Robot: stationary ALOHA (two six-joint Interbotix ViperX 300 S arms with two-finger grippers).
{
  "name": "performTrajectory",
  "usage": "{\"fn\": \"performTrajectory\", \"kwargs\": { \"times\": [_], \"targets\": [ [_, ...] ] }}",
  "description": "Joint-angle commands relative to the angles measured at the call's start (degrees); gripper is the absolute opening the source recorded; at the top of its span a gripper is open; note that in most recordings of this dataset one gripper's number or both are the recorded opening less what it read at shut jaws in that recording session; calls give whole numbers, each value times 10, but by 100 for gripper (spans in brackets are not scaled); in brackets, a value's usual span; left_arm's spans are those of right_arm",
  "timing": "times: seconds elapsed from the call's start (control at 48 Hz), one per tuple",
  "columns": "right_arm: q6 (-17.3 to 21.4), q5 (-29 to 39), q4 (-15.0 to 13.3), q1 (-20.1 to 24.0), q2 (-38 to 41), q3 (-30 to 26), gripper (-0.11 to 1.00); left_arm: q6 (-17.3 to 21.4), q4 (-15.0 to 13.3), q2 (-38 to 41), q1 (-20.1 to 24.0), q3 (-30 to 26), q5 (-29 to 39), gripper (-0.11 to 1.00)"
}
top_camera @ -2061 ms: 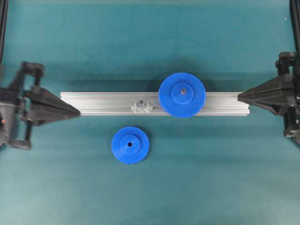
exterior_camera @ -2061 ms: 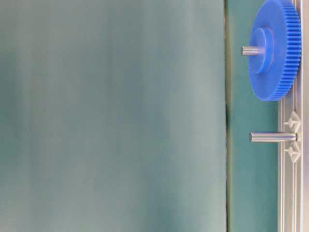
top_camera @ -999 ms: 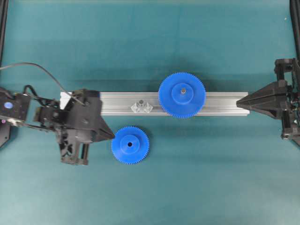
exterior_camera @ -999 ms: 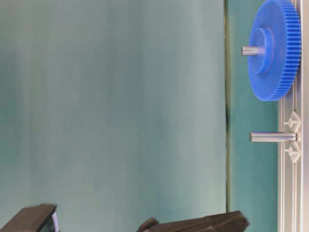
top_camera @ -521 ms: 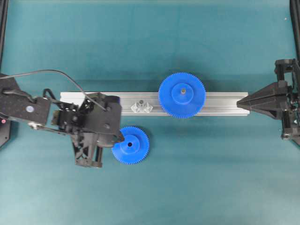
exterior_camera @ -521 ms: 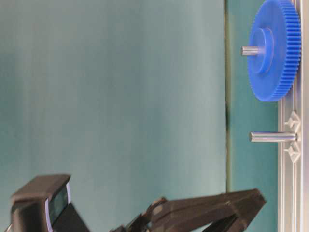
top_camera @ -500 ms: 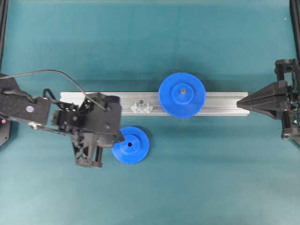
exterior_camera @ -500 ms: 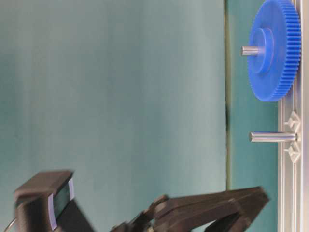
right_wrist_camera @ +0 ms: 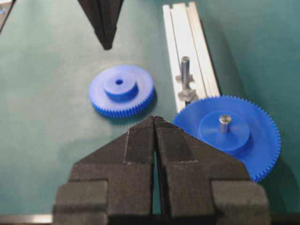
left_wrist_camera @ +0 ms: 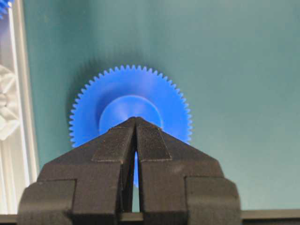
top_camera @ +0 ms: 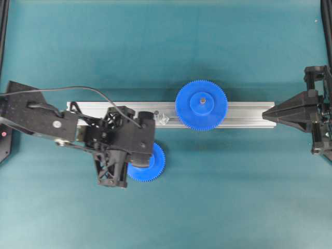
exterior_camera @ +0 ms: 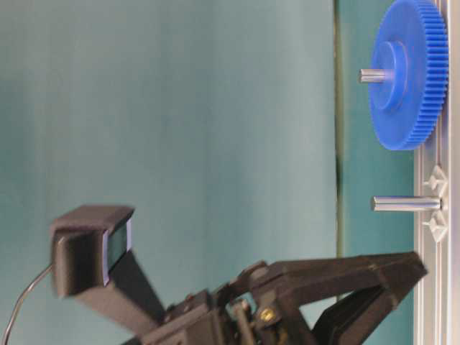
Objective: Find the location of the shaft and insert the small gear.
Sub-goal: 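Lower the open left gripper over the small blue gear's hub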
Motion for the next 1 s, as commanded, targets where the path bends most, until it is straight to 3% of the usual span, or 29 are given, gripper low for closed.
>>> {"fn": "performTrajectory", "kwargs": {
  "times": [0.0, 0.479, 0.979],
  "targets": [
    [6, -6, 1, -1, 3, -5, -1, -2, 2, 4, -3, -24, 15, -1],
    [6, -6, 1, -2, -21, 4, -1, -3, 2, 84, -3, -120, 167, -1],
    [11, -7, 1, -1, -24, 11, -1, -2, 2, 99, -3, -136, 188, -1]
  ]
}}
